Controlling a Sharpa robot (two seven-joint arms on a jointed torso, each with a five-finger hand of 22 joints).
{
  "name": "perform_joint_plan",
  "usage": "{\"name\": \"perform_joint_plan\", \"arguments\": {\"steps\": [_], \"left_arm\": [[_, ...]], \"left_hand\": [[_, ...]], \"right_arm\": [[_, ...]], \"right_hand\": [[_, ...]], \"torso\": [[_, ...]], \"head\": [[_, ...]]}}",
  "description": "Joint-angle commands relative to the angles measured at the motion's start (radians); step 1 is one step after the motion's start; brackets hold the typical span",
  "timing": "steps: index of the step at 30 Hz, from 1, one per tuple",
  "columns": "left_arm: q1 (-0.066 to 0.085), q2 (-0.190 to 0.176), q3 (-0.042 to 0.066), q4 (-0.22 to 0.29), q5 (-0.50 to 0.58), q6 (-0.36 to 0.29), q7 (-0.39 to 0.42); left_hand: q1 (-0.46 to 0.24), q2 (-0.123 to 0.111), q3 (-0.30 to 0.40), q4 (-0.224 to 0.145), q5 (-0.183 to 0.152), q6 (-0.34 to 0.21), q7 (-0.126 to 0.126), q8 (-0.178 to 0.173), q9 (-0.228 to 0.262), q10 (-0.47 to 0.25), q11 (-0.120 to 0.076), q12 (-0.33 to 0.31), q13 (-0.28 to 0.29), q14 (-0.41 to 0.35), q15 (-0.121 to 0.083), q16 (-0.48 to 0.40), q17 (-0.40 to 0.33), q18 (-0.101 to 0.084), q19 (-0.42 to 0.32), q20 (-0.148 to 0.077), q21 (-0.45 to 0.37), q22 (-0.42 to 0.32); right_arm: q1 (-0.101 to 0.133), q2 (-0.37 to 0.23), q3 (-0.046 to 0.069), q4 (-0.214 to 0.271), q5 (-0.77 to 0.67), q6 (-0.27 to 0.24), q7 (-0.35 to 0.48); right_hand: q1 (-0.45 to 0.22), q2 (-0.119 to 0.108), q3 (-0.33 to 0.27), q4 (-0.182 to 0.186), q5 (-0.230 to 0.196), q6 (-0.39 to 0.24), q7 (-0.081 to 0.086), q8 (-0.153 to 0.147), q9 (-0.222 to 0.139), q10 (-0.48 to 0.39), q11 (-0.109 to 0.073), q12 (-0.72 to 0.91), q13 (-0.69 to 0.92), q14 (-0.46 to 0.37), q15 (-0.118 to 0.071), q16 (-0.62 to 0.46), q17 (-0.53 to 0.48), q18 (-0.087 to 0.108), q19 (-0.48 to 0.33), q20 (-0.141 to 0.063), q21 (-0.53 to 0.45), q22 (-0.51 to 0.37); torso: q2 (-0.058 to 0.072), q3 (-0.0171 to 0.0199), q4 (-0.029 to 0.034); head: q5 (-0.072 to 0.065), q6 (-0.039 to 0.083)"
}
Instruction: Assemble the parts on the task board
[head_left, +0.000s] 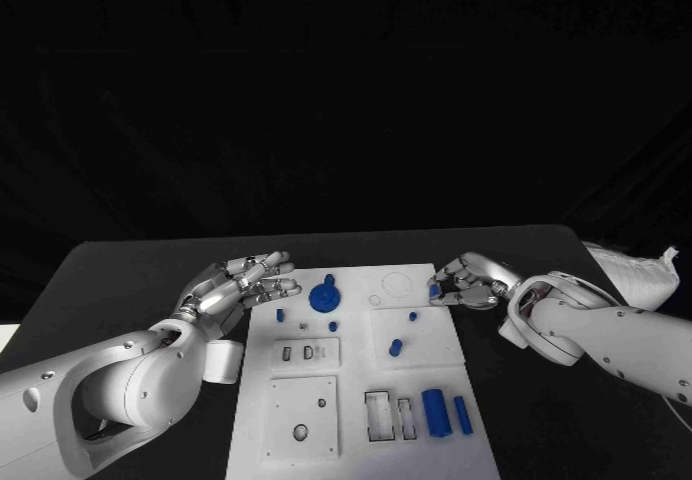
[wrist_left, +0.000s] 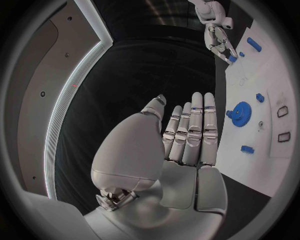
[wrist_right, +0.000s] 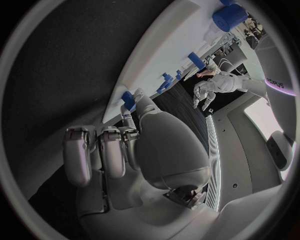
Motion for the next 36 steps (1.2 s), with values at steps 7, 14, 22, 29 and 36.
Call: {"name": "perform_joint_plan", "arguments": {"steps": [7, 14, 22, 29, 36], "left_arm": [[0.000, 0.002, 0.000, 0.002, 0.001, 0.021, 0.004], [0.000, 0.001, 0.000, 0.002, 0.001, 0.020, 0.004], [0.000, 0.001, 0.000, 0.001, 0.001, 0.020, 0.005], [-0.001, 0.006, 0.000, -0.013, 0.001, 0.021, 0.005], [-0.002, 0.021, 0.000, -0.043, 0.001, 0.023, 0.007]], "left_hand": [[0.008, 0.000, 0.002, -0.003, -0.003, 0.004, 0.002, -0.004, 0.000, -0.001, 0.003, -0.004, 0.000, 0.000, -0.001, -0.005, 0.002, 0.005, 0.002, 0.003, -0.007, -0.001], [0.008, 0.000, 0.004, -0.004, -0.003, 0.005, 0.001, -0.005, 0.000, 0.000, 0.002, -0.004, 0.000, 0.001, -0.002, -0.006, 0.002, 0.005, 0.003, 0.003, -0.007, -0.001], [0.008, 0.000, 0.006, -0.005, -0.003, 0.006, 0.001, -0.005, 0.000, 0.001, 0.002, -0.004, 0.000, 0.001, -0.002, -0.007, 0.003, 0.005, 0.003, 0.003, -0.008, -0.002], [0.008, 0.000, 0.006, -0.005, -0.003, 0.006, 0.001, -0.005, 0.000, 0.001, 0.002, -0.004, 0.000, 0.001, -0.002, -0.007, 0.003, 0.005, 0.003, 0.003, -0.008, -0.002], [0.008, 0.000, 0.006, -0.005, -0.003, 0.006, 0.001, -0.005, 0.000, 0.001, 0.002, -0.004, 0.000, 0.001, -0.002, -0.007, 0.003, 0.005, 0.003, 0.003, -0.008, -0.002]], "right_arm": [[-0.001, 0.002, 0.000, 0.000, -0.015, 0.013, -0.001], [-0.001, 0.003, 0.000, 0.002, -0.016, -0.009, 0.005], [-0.001, 0.001, 0.005, 0.022, -0.022, -0.073, 0.000], [0.014, -0.008, 0.015, 0.107, -0.037, -0.101, -0.047], [0.041, 0.025, 0.017, 0.188, -0.089, -0.107, -0.127]], "right_hand": [[0.013, 0.029, 0.043, -0.018, -0.033, 0.035, -0.010, 0.010, 0.004, 0.106, -0.016, 0.005, 0.261, 0.099, -0.017, 0.005, 0.231, -0.018, 0.041, -0.012, 0.005, 0.140], [0.018, 0.053, 0.085, -0.039, -0.049, 0.079, -0.028, 0.029, 0.011, 0.106, -0.031, 0.005, 0.261, 0.100, -0.029, 0.006, 0.234, -0.019, 0.042, -0.023, 0.006, 0.143], [0.012, 0.062, 0.105, -0.049, -0.052, 0.093, -0.034, 0.033, 0.014, 0.106, -0.037, 0.005, 0.261, 0.101, -0.035, 0.007, 0.236, -0.019, 0.043, -0.029, 0.007, 0.144], [-0.034, 0.056, 0.113, -0.038, -0.024, 0.100, -0.040, 0.032, 0.014, 0.106, -0.042, 0.005, 0.261, 0.101, -0.040, 0.008, 0.238, -0.020, 0.045, -0.035, 0.008, 0.149], [-0.055, 0.058, 0.119, -0.031, -0.020, 0.107, -0.044, 0.033, 0.015, 0.106, -0.045, 0.005, 0.261, 0.101, -0.043, 0.008, 0.238, -0.021, 0.046, -0.037, 0.009, 0.150]], "torso": [[0.000, -0.0004, 0.0000], [0.000, -0.0004, 0.0007], [-0.001, 0.0000, 0.0008], [-0.009, -0.0016, 0.0007], [-0.027, -0.0076, 0.0031]], "head": [[-0.002, -0.003], [-0.003, -0.006], [-0.001, -0.009], [0.009, -0.022], [0.026, -0.038]]}}
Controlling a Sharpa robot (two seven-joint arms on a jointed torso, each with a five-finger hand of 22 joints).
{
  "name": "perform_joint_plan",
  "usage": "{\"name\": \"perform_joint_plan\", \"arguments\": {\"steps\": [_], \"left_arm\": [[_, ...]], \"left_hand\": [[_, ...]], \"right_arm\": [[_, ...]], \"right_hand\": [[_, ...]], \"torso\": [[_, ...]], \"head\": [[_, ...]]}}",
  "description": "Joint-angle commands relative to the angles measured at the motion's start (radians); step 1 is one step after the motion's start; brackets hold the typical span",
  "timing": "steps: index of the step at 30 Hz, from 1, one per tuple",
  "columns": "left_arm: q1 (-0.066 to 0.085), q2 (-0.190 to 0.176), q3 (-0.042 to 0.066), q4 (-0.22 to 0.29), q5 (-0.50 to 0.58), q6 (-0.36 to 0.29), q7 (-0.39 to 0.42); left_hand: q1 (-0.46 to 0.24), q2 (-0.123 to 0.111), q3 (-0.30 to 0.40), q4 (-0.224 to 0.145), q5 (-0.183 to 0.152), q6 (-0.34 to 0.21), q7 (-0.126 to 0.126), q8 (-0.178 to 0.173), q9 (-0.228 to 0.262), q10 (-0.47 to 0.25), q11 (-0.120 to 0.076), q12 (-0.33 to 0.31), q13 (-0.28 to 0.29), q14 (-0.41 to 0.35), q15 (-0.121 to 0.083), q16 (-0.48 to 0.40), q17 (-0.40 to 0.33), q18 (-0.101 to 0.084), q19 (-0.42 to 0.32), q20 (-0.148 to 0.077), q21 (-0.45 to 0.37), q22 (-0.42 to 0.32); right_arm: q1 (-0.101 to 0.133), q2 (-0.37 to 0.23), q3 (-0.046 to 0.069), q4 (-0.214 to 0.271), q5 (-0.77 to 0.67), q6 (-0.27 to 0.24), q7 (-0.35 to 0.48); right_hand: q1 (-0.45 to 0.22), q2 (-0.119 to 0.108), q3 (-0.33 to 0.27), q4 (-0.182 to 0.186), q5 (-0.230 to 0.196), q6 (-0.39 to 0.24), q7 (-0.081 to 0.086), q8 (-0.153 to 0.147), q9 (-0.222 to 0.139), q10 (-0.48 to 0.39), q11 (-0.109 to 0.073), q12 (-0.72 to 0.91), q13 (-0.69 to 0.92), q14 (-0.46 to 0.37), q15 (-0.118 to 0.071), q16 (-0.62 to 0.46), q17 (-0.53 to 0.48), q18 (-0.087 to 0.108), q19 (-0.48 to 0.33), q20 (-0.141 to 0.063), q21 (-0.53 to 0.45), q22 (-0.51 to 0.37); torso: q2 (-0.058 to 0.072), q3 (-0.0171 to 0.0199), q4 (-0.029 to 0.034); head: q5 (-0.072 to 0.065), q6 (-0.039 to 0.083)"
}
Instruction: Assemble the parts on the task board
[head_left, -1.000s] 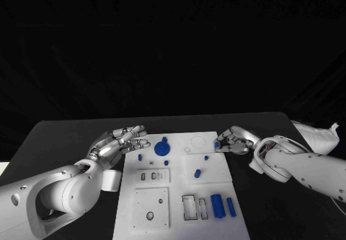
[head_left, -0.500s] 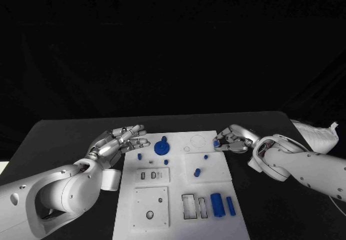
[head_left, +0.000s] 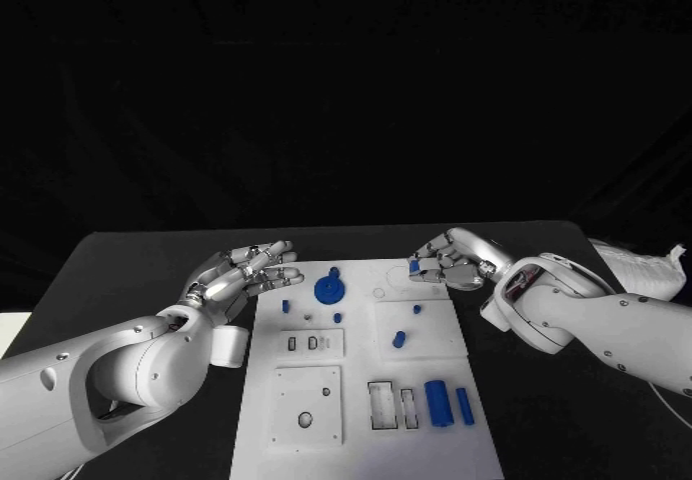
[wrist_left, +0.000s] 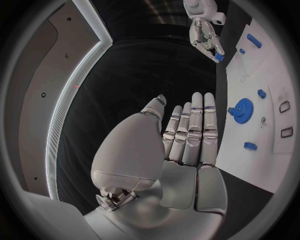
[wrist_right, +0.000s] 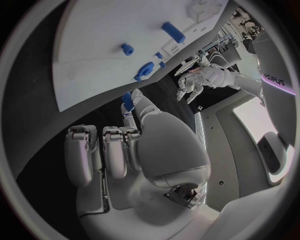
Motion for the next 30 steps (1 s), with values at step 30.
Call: {"name": "perform_joint_plan", "arguments": {"steps": [30], "left_arm": [[-0.002, 0.037, -0.001, -0.064, 0.002, 0.028, 0.011]], "left_hand": [[0.008, 0.001, 0.004, -0.002, -0.003, 0.006, 0.001, -0.005, 0.000, 0.002, 0.002, -0.004, 0.000, 0.002, -0.002, -0.002, 0.001, 0.005, 0.003, 0.003, -0.004, -0.001]], "right_arm": [[-0.089, 0.325, -0.054, -0.032, -0.356, 0.122, -0.217]], "right_hand": [[-0.030, -0.006, 0.020, 0.019, 0.016, 0.043, -0.032, 0.010, 0.013, 0.102, -0.008, 0.000, 0.263, 0.097, -0.011, 0.000, 0.227, -0.020, 0.045, -0.011, 0.004, 0.148]], "torso": [[-0.037, -0.0156, 0.0146]], "head": [[0.103, -0.080]]}}
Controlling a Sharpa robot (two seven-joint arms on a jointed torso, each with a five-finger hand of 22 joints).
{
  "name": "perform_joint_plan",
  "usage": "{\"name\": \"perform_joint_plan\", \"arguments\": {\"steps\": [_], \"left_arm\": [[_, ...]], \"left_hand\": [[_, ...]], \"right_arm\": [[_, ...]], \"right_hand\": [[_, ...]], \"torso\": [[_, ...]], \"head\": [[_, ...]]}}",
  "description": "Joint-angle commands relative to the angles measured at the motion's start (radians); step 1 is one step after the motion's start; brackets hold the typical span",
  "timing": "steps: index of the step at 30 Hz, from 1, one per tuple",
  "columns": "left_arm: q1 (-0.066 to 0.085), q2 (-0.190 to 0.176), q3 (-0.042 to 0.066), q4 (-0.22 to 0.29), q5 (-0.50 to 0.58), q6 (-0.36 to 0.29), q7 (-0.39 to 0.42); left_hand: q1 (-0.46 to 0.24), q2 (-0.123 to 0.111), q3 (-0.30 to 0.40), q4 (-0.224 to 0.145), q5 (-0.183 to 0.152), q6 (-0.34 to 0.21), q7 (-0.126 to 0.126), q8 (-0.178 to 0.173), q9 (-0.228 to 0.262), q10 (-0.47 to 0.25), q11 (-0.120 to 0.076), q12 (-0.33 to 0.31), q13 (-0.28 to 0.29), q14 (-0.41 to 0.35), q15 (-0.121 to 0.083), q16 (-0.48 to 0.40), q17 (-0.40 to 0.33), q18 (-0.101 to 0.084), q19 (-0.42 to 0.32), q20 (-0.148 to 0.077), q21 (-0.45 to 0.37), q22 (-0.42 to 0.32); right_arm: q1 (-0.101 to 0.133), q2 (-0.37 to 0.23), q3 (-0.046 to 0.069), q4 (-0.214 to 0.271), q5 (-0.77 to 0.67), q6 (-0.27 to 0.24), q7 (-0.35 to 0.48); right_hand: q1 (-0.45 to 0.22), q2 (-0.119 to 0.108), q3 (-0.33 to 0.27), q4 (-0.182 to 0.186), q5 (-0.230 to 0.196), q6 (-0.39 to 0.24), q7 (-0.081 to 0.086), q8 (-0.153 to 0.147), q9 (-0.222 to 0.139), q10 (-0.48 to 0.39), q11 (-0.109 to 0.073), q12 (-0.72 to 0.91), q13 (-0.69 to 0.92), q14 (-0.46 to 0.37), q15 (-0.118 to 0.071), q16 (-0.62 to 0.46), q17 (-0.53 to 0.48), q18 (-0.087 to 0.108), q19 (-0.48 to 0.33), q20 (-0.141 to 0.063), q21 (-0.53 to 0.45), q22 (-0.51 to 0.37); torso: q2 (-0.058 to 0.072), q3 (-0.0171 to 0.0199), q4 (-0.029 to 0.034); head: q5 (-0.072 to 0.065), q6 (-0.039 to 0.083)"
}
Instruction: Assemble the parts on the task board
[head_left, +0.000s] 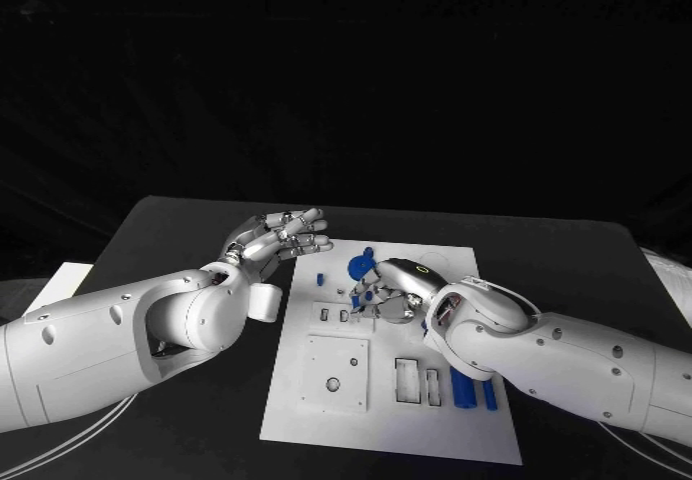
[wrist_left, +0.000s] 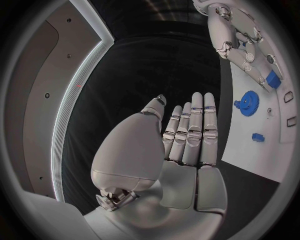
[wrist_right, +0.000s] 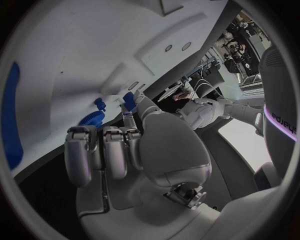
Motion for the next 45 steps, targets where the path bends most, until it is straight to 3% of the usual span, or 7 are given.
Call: {"name": "perform_joint_plan", "arguments": {"steps": [1, 9, 29, 36, 45], "left_arm": [[0.000, 0.002, 0.000, 0.004, 0.002, 0.022, 0.010], [0.000, 0.003, 0.001, 0.004, 0.002, 0.023, 0.009], [0.000, 0.004, 0.000, 0.002, 0.002, 0.024, 0.009], [0.000, 0.004, 0.000, 0.001, 0.002, 0.024, 0.009], [0.000, 0.003, 0.000, -0.001, 0.002, 0.024, 0.008]], "left_hand": [[0.008, 0.001, 0.004, -0.002, -0.003, 0.006, 0.001, -0.005, 0.000, 0.002, 0.002, -0.004, 0.000, 0.002, -0.002, -0.002, 0.001, 0.005, 0.003, 0.003, -0.004, -0.001], [0.008, 0.002, 0.006, -0.003, -0.003, 0.007, 0.001, -0.005, 0.000, 0.003, 0.002, -0.003, 0.000, 0.002, -0.002, -0.003, 0.002, 0.005, 0.004, 0.003, -0.004, -0.002], [0.008, 0.002, 0.006, -0.003, -0.003, 0.007, 0.001, -0.005, 0.000, 0.003, 0.002, -0.003, 0.000, 0.002, -0.002, -0.003, 0.002, 0.005, 0.004, 0.003, -0.004, -0.002], [0.008, 0.002, 0.006, -0.003, -0.003, 0.007, 0.001, -0.005, 0.000, 0.003, 0.002, -0.003, 0.000, 0.002, -0.002, -0.003, 0.002, 0.005, 0.004, 0.003, -0.004, -0.002], [0.008, 0.002, 0.006, -0.003, -0.003, 0.007, 0.001, -0.005, 0.000, 0.003, 0.002, -0.003, 0.000, 0.002, -0.002, -0.003, 0.002, 0.005, 0.004, 0.003, -0.004, -0.002]], "right_arm": [[-0.003, 0.006, 0.000, -0.004, -0.074, 0.047, -0.035], [-0.005, 0.015, -0.002, -0.004, -0.097, 0.078, -0.045], [-0.011, 0.019, -0.003, -0.001, -0.130, 0.127, -0.062], [-0.011, 0.015, -0.004, 0.001, -0.153, 0.137, -0.081], [-0.012, 0.010, -0.004, 0.008, -0.180, 0.138, -0.104]], "right_hand": [[-0.002, 0.003, 0.018, 0.016, 0.003, 0.042, -0.032, 0.009, 0.006, 0.105, -0.005, 0.000, 0.263, 0.097, -0.004, 0.000, 0.227, -0.020, 0.049, -0.008, 0.004, 0.148], [-0.006, 0.001, 0.018, 0.016, 0.003, 0.042, -0.032, 0.009, 0.006, 0.105, -0.005, 0.000, 0.263, 0.097, -0.004, 0.000, 0.227, -0.020, 0.049, -0.008, 0.003, 0.148], [-0.016, -0.010, 0.017, 0.017, 0.000, 0.043, -0.032, 0.007, 0.006, 0.105, -0.005, 0.000, 0.263, 0.096, -0.004, -0.001, 0.225, -0.020, 0.048, -0.008, 0.003, 0.147], [-0.029, -0.025, 0.016, 0.017, -0.004, 0.035, -0.028, 0.000, 0.004, 0.105, -0.002, 0.000, 0.263, 0.095, -0.003, -0.004, 0.218, -0.019, 0.047, -0.008, 0.001, 0.144], [-0.050, -0.060, 0.012, 0.020, -0.003, -0.001, -0.010, -0.024, -0.006, 0.095, 0.013, -0.022, 0.252, 0.094, 0.010, -0.007, 0.212, -0.019, 0.045, 0.001, -0.001, 0.141]], "torso": [[0.001, 0.0008, -0.0007], [0.000, 0.0030, 0.0001], [0.001, 0.0019, 0.0006], [0.001, 0.0020, -0.0001], [0.001, 0.0024, 0.0003]], "head": [[-0.002, -0.002], [-0.004, -0.003], [-0.007, -0.007], [-0.007, -0.007], [-0.009, -0.008]]}}
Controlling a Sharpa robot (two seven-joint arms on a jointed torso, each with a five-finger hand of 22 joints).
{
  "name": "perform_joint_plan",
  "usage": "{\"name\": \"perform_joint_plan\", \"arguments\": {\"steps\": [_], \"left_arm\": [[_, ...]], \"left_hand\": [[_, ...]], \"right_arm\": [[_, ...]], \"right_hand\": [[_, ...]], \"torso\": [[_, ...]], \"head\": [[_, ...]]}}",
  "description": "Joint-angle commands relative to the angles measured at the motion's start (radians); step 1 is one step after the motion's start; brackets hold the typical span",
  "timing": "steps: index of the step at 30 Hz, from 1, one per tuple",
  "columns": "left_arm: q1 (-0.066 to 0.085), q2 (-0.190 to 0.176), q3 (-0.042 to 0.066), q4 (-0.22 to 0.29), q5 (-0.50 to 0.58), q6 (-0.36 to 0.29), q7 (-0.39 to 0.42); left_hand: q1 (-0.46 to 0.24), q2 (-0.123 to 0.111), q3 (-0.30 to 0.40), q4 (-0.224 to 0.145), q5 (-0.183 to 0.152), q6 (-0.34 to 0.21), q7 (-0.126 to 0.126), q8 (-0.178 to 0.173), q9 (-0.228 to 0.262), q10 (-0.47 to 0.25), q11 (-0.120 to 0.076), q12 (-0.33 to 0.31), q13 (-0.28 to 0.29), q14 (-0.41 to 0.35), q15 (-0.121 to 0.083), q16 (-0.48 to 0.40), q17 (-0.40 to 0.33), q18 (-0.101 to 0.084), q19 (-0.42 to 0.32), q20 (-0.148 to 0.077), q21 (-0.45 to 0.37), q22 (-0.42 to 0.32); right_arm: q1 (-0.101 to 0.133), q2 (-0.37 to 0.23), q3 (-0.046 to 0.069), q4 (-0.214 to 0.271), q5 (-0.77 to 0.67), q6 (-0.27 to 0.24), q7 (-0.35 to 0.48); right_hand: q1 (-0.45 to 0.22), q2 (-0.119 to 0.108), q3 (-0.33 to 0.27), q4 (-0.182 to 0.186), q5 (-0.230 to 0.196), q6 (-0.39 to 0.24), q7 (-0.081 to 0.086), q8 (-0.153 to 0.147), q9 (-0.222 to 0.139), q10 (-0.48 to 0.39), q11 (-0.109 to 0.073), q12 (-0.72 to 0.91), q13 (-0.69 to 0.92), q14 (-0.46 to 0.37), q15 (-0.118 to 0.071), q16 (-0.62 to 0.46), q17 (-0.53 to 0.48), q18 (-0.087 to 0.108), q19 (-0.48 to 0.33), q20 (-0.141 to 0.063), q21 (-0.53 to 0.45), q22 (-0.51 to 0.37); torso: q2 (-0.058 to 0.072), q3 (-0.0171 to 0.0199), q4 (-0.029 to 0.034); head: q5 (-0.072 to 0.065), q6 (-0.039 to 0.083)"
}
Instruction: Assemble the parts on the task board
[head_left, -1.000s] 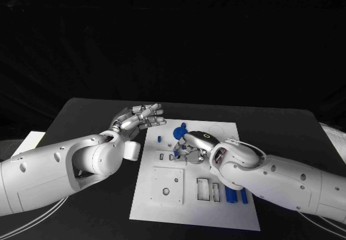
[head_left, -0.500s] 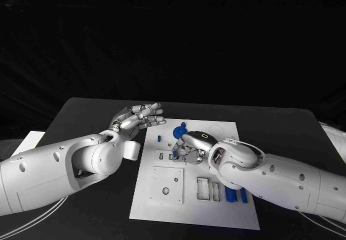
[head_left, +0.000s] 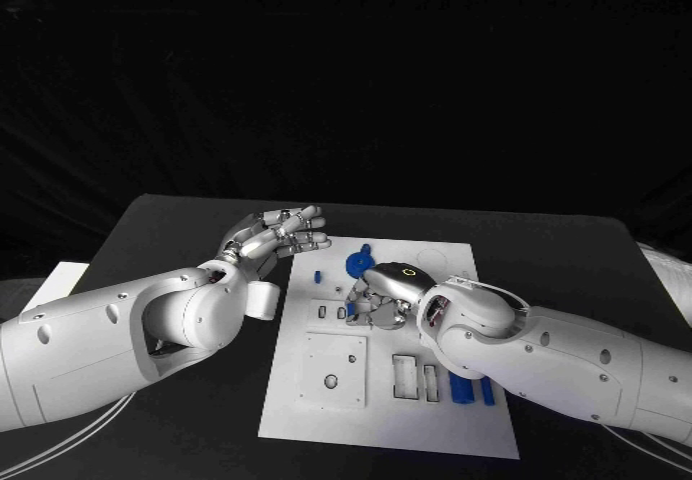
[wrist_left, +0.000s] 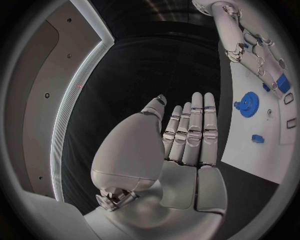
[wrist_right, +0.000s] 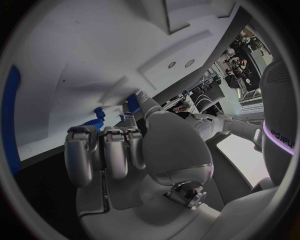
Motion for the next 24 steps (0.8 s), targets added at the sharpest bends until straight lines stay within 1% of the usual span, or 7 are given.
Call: {"name": "perform_joint_plan", "arguments": {"steps": [1, 9, 16, 20, 21, 24], "left_arm": [[0.000, 0.002, 0.000, 0.000, 0.001, 0.020, 0.008], [0.000, 0.003, 0.000, -0.002, 0.001, 0.021, 0.008], [0.000, 0.003, 0.000, -0.002, 0.001, 0.021, 0.007], [0.000, 0.003, 0.000, -0.002, 0.001, 0.022, 0.007], [0.000, 0.003, 0.000, -0.003, 0.001, 0.022, 0.007], [0.000, 0.004, 0.000, -0.003, 0.001, 0.023, 0.006]], "left_hand": [[0.008, 0.002, 0.004, 0.000, -0.003, 0.007, 0.001, -0.005, 0.000, 0.003, 0.002, -0.003, 0.000, 0.002, -0.002, -0.003, 0.001, 0.005, 0.004, 0.003, -0.004, -0.001], [0.008, 0.002, 0.004, 0.000, -0.003, 0.007, 0.001, -0.005, 0.000, 0.003, 0.002, -0.003, 0.000, 0.002, -0.002, -0.003, 0.001, 0.005, 0.004, 0.003, -0.004, -0.001], [0.008, 0.002, 0.004, 0.000, -0.003, 0.007, 0.001, -0.005, 0.000, 0.003, 0.002, -0.003, 0.000, 0.002, -0.002, -0.003, 0.001, 0.005, 0.004, 0.003, -0.004, -0.001], [0.008, 0.002, 0.004, 0.000, -0.003, 0.007, 0.001, -0.005, 0.000, 0.003, 0.002, -0.003, 0.000, 0.002, -0.002, -0.003, 0.001, 0.005, 0.004, 0.003, -0.004, -0.001], [0.008, 0.002, 0.004, 0.000, -0.003, 0.007, 0.001, -0.005, 0.000, 0.003, 0.002, -0.003, 0.000, 0.002, -0.002, -0.003, 0.001, 0.005, 0.004, 0.003, -0.004, -0.001], [0.008, 0.002, 0.004, 0.000, -0.003, 0.007, 0.001, -0.005, 0.000, 0.003, 0.002, -0.003, 0.000, 0.002, -0.002, -0.003, 0.001, 0.005, 0.004, 0.003, -0.004, -0.001]], "right_arm": [[-0.008, -0.004, -0.007, -0.005, -0.039, 0.058, -0.047], [-0.009, -0.004, -0.007, -0.001, -0.051, 0.050, -0.057], [-0.009, -0.003, -0.007, 0.000, -0.053, 0.029, -0.062], [-0.009, -0.003, -0.007, 0.001, -0.053, 0.005, -0.063], [-0.009, -0.003, -0.007, 0.001, -0.054, -0.007, -0.063], [-0.009, -0.003, -0.007, 0.003, -0.054, -0.041, -0.058]], "right_hand": [[-0.005, -0.015, -0.004, 0.004, 0.001, -0.015, 0.003, -0.007, -0.001, 0.096, 0.010, -0.008, 0.251, 0.094, 0.010, -0.007, 0.212, -0.019, 0.046, 0.002, -0.001, 0.141], [-0.032, -0.045, -0.016, 0.017, 0.013, -0.035, 0.013, -0.015, -0.008, 0.088, 0.020, -0.025, 0.242, 0.093, 0.019, -0.008, 0.209, -0.018, 0.044, 0.010, -0.002, 0.138], [-0.051, -0.061, -0.029, 0.030, 0.016, -0.059, 0.019, -0.017, -0.012, 0.083, 0.026, -0.034, 0.237, 0.092, 0.025, -0.009, 0.206, -0.018, 0.043, 0.016, -0.004, 0.136], [-0.075, -0.076, -0.048, 0.051, 0.003, -0.080, 0.023, -0.017, -0.013, 0.076, 0.030, -0.048, 0.230, 0.091, 0.028, -0.011, 0.202, -0.017, 0.043, 0.020, -0.004, 0.135], [-0.086, -0.082, -0.059, 0.064, 0.001, -0.090, 0.025, -0.016, -0.013, 0.072, 0.032, -0.056, 0.225, 0.091, 0.030, -0.011, 0.202, -0.017, 0.043, 0.022, -0.005, 0.135], [-0.099, -0.088, -0.076, 0.086, -0.005, -0.105, 0.028, -0.015, -0.013, 0.067, 0.035, -0.066, 0.220, 0.091, 0.032, -0.012, 0.200, -0.017, 0.042, 0.024, -0.006, 0.133]], "torso": [[0.000, 0.0002, -0.0001], [0.000, -0.0001, 0.0000], [0.001, -0.0003, -0.0003], [0.001, -0.0005, 0.0001], [0.000, -0.0004, 0.0002], [0.000, -0.0002, 0.0001]], "head": [[-0.001, 0.000], [-0.003, 0.000], [-0.006, -0.001], [-0.008, -0.001], [-0.008, -0.001], [-0.009, -0.001]]}}
